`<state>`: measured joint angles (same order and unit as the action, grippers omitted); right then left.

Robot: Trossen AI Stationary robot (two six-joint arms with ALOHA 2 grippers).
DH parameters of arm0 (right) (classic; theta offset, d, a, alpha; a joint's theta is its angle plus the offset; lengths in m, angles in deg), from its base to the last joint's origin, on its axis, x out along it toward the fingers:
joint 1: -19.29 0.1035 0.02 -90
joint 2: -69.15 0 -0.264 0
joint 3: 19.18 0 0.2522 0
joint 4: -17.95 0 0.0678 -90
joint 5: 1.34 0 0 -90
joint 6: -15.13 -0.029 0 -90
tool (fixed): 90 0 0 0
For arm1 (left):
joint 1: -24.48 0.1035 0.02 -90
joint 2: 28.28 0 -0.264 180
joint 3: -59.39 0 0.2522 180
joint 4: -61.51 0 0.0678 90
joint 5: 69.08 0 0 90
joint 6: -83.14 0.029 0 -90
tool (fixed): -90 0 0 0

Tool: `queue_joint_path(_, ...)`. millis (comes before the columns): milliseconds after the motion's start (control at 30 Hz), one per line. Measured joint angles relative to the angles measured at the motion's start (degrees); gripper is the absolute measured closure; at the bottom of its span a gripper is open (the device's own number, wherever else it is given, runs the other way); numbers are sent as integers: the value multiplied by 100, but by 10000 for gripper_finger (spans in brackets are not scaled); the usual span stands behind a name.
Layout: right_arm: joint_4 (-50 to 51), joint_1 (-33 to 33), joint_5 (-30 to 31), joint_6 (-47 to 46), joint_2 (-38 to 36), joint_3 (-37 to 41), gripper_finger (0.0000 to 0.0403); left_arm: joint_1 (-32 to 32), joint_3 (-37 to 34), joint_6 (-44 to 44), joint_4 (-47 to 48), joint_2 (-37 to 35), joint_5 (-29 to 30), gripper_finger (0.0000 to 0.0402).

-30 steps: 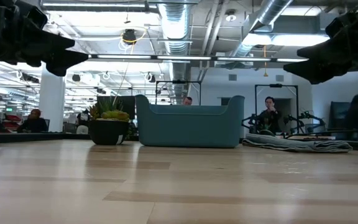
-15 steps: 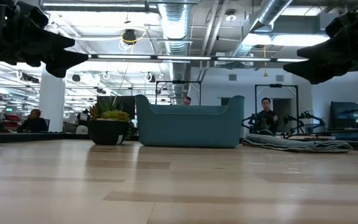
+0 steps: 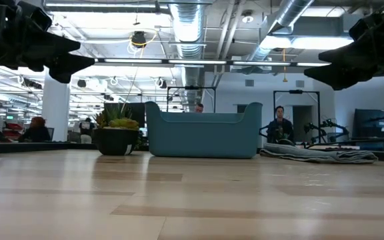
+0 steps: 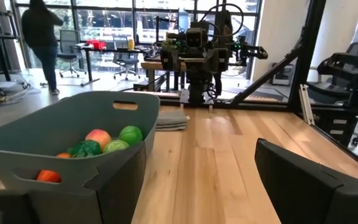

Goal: Pick and placing Produce into tupperware
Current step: Return to Home Position

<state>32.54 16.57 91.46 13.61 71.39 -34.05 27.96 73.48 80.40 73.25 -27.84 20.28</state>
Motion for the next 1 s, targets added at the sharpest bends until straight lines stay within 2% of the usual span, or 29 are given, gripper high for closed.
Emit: queue_joint_path(1000, -1, 2, 0, -2, 0, 0, 37, 0, 0, 53, 0, 2, 0, 113)
